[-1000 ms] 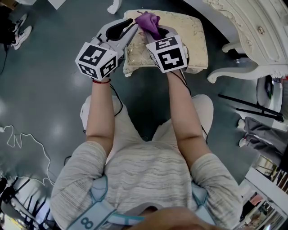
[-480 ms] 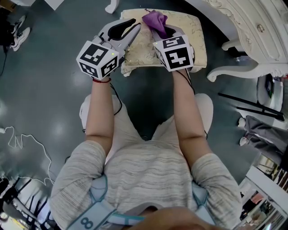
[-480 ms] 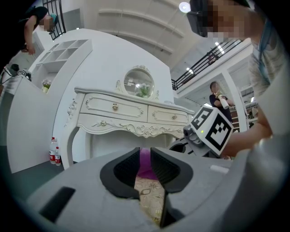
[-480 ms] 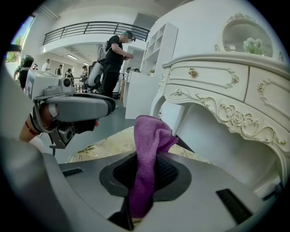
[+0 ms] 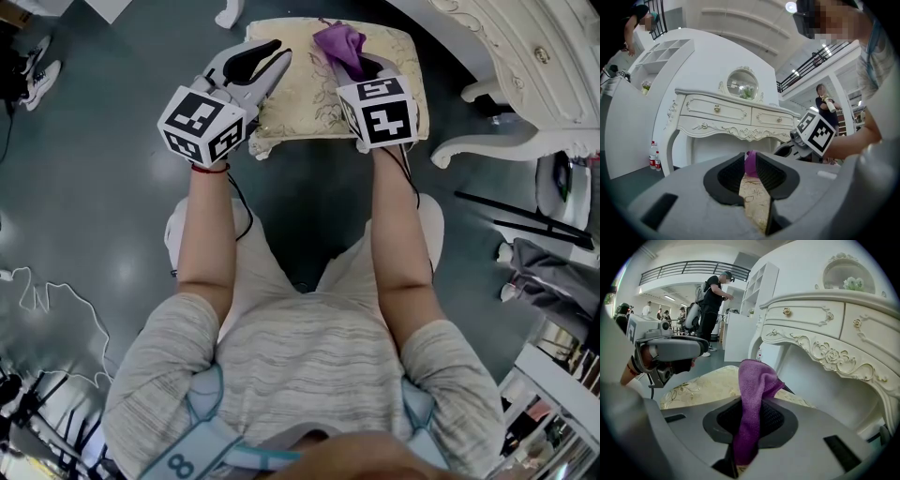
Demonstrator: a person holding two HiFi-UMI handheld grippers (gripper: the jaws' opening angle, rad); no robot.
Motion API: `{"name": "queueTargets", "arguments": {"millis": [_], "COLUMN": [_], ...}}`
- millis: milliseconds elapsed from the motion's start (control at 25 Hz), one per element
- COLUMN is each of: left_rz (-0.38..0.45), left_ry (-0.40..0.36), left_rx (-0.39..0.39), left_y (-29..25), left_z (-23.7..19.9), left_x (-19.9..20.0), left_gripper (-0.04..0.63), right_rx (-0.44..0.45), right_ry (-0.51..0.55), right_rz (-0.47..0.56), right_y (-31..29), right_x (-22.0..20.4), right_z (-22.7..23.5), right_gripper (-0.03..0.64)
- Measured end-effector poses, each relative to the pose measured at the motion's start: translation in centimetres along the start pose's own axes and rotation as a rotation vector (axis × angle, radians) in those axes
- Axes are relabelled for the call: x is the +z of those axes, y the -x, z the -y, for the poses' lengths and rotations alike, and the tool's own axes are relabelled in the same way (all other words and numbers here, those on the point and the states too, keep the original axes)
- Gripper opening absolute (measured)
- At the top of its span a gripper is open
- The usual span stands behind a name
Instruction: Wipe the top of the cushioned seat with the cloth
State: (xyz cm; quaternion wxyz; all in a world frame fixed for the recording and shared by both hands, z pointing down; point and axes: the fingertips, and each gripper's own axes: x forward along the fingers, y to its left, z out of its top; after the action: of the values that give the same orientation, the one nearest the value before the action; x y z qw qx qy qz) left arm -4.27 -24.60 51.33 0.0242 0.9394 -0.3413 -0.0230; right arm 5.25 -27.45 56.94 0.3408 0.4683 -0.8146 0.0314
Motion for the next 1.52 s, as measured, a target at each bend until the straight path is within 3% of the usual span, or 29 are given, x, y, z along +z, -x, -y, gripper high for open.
{"name": "queueTargets", "arguments": {"millis": [1160,1520], "left_rz": [-0.029,-0.035], "left_ry": [-0.024,-0.026], "left_rx": [-0.034,-0.047], "left_y": [-0.6,-0.6], "left_z": [1.1,1.5], "left_x": [-0.5,-0.5], "left_gripper": [0.083,0.083], "right_rx": [-0.181,-0.276], "right_ry": [-0.07,-0.09], "right_rz": [-0.068,-0.099], "right_y": [3.8,6.7], "right_x": [-6.5,-8.8], "right_z": [10.3,13.5], "right_gripper": [0.067,0.067]}}
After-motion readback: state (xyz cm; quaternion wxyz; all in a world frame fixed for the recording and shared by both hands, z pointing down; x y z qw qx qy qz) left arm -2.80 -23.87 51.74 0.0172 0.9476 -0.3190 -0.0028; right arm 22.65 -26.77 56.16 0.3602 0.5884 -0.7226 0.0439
